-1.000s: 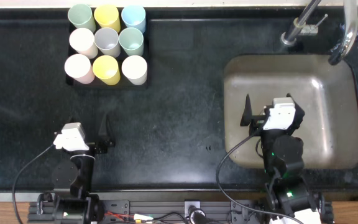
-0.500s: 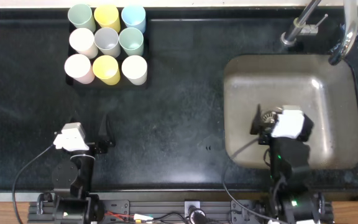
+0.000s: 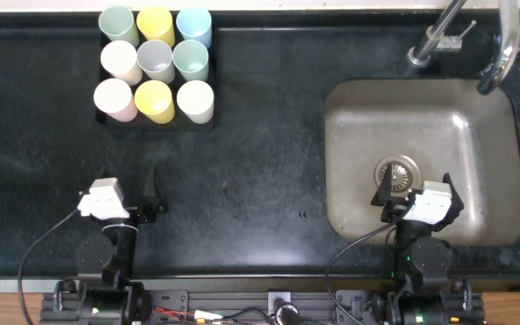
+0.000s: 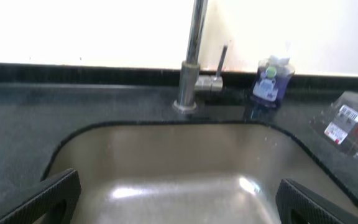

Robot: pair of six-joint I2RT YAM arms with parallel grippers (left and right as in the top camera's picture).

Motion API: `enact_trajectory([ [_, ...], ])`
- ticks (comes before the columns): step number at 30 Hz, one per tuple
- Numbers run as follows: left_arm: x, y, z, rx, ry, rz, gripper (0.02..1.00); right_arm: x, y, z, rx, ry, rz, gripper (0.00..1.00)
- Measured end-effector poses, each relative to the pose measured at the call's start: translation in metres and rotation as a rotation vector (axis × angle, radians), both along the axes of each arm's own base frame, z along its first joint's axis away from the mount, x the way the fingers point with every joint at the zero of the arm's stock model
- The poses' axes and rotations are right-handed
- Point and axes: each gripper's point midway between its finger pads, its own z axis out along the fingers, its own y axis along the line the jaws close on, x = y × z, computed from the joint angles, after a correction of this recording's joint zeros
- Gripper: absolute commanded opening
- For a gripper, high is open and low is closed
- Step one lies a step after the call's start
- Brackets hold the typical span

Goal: Store Cups

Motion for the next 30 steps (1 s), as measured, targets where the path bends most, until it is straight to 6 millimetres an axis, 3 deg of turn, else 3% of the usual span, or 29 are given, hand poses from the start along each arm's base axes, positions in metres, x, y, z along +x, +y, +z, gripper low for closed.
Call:
enact_trajectory([
  [13, 0.000, 0.000, 0.000, 0.000, 0.000, 0.000, 1.000, 0.000, 0.001, 0.000, 0.000, -0.001, 0.006, 0.998],
  [20, 0.000, 0.000, 0.000, 0.000, 0.000, 0.000, 1.000, -0.003, -0.019, 0.004, 0.000, -0.019, -0.078, 0.998],
  [24, 0.000, 0.000, 0.000, 0.000, 0.000, 0.000, 1.000, -0.001, -0.020, 0.012, 0.001, -0.065, -0.084, 0.996],
  [30, 0.000, 0.000, 0.000, 0.000, 0.000, 0.000, 1.000, -0.001, -0.021, 0.009, 0.001, -0.060, -0.087, 0.998],
])
